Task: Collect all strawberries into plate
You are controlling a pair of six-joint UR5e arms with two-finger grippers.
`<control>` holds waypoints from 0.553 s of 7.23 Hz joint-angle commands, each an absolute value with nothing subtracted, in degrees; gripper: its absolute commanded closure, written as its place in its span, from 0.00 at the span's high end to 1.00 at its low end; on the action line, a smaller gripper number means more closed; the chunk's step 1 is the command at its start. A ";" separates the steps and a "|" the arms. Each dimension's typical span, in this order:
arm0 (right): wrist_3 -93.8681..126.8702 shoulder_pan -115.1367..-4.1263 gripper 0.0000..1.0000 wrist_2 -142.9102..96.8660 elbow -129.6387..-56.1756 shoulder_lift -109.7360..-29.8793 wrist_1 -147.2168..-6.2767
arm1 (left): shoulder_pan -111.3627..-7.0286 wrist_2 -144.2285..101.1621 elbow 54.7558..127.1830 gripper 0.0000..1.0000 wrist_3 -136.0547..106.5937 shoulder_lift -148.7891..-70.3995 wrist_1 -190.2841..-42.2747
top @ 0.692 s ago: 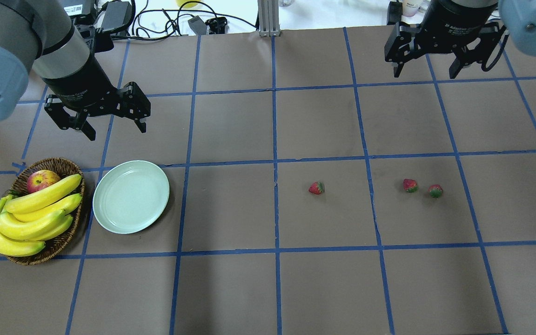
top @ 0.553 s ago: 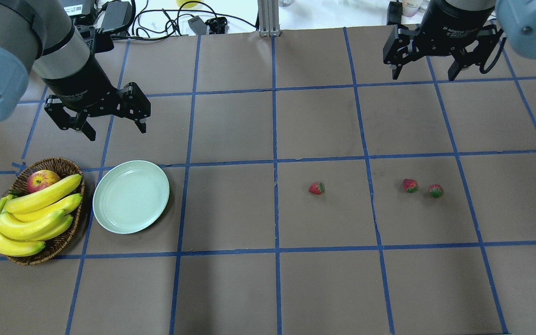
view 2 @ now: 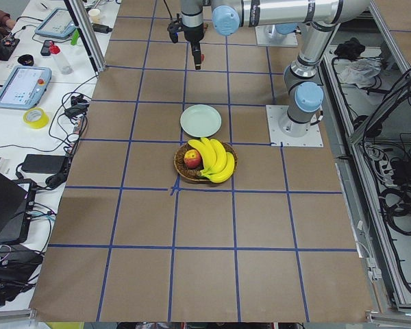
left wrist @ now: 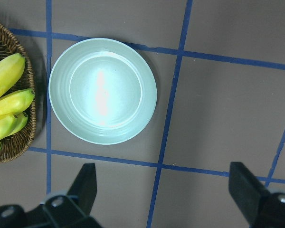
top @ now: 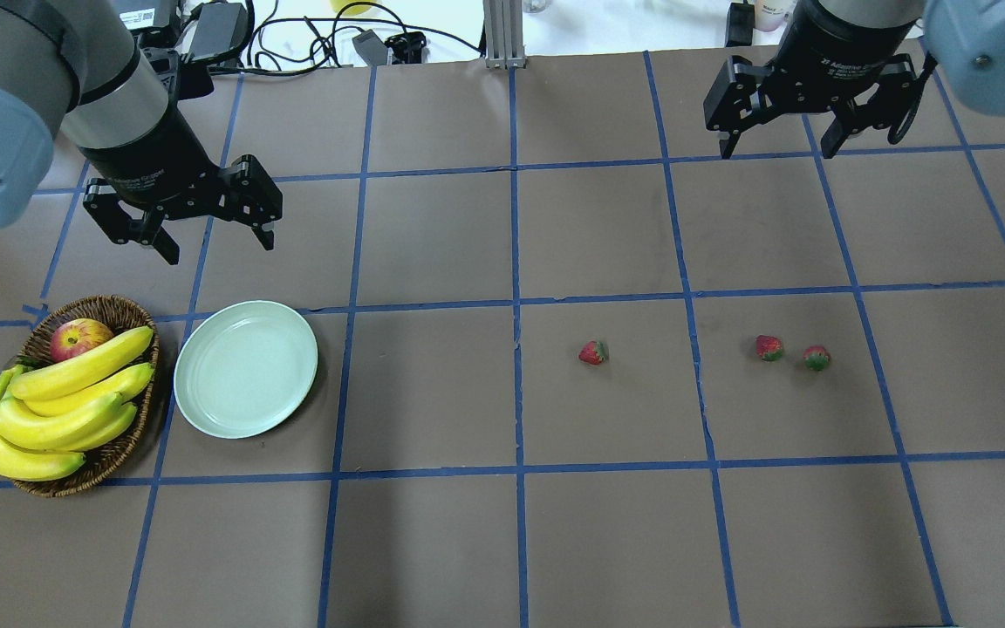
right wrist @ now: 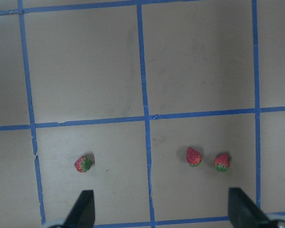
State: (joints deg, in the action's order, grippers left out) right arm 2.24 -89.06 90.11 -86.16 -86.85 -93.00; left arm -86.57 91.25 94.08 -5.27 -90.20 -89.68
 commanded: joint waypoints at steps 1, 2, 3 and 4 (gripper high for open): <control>2.37 -89.03 1.00 90.00 -86.22 -86.84 -92.99 | -86.57 91.75 94.13 1.00 -5.27 -90.18 -89.74; 2.55 -89.03 1.00 90.00 -86.22 -86.84 -92.99 | -86.57 91.67 94.13 1.00 -5.27 -90.26 -89.74; 2.55 -89.03 1.00 90.09 -86.13 -86.84 -92.99 | -86.57 91.58 94.22 1.00 -5.27 -90.26 -89.74; 2.64 -89.03 1.00 90.09 -86.13 -86.84 -93.08 | -86.57 91.67 94.22 1.00 -5.27 -90.26 -89.74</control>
